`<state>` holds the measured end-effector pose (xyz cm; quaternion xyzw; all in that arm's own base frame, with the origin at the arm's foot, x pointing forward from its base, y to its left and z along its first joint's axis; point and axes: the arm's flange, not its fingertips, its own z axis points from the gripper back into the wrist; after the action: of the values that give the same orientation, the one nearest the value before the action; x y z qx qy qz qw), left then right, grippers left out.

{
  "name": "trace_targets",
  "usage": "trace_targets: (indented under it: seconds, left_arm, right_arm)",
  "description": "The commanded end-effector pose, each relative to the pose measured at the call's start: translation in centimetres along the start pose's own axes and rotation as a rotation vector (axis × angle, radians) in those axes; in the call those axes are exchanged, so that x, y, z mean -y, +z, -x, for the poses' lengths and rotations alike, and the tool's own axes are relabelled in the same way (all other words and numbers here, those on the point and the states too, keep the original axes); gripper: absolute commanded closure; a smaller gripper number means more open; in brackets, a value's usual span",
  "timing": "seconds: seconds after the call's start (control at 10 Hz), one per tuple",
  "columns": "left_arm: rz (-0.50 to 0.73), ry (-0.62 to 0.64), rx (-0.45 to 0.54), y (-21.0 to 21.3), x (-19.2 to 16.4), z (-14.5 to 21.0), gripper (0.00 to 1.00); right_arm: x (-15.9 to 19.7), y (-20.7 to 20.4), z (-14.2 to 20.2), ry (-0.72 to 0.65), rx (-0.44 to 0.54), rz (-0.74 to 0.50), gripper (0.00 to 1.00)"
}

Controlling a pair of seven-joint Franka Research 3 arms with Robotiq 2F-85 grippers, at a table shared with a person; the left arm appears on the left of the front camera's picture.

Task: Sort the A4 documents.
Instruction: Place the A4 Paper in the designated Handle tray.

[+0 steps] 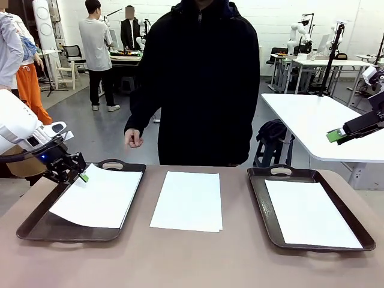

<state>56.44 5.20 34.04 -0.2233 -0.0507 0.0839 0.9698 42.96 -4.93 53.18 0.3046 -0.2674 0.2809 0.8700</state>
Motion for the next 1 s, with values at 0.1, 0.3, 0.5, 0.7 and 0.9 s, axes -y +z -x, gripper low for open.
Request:
trace_targets:
  seconds: [0.1,0.3,0.5,0.7,0.9]
  left_arm:
    - [-0.073,0.042,0.026,1.3,-0.1,1.1,0.39]
    - [-0.004,0.034,0.056,1.7,0.4,1.4,0.19]
    - [-0.033,0.025,0.031,1.5,0.1,0.6,0.0]
    - [-0.033,0.025,0.031,1.5,0.1,0.6,0.0]
    - [-0.033,0.025,0.031,1.5,0.1,0.6,0.0]
  right_arm:
    - [0.0,-0.1,-0.1,-0.003,0.013,-0.014,0.0]
    - [0.0,-0.1,-0.1,-0.003,0.013,-0.014,0.0]
    - [0.0,-0.1,-0.1,-0.003,0.013,-0.014,0.0]
    - [0.0,-0.1,-0.1,-0.003,0.013,-0.014,0.0]
    - [0.0,-0.1,-0.1,-0.003,0.013,-0.014,0.0]
